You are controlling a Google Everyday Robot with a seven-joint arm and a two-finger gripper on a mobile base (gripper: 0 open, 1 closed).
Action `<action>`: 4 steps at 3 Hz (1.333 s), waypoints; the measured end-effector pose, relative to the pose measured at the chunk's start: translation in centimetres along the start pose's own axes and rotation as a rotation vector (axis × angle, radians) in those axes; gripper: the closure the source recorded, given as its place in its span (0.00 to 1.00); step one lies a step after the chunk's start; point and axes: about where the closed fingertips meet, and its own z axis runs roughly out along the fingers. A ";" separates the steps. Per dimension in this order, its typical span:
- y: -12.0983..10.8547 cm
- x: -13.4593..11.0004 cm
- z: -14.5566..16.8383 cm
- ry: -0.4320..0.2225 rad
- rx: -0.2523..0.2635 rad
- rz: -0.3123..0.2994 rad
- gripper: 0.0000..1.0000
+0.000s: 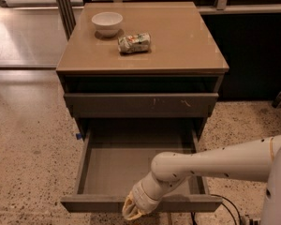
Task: Close middle drawer
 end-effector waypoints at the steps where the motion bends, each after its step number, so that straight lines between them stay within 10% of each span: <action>1: -0.5 2.3 2.2 -0.021 -0.014 0.056 1.00; 4: -0.2 2.5 2.2 -0.025 -0.021 0.108 1.00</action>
Offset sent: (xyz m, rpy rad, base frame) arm 0.0101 -0.0131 -0.0687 -0.0270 0.1584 -0.1124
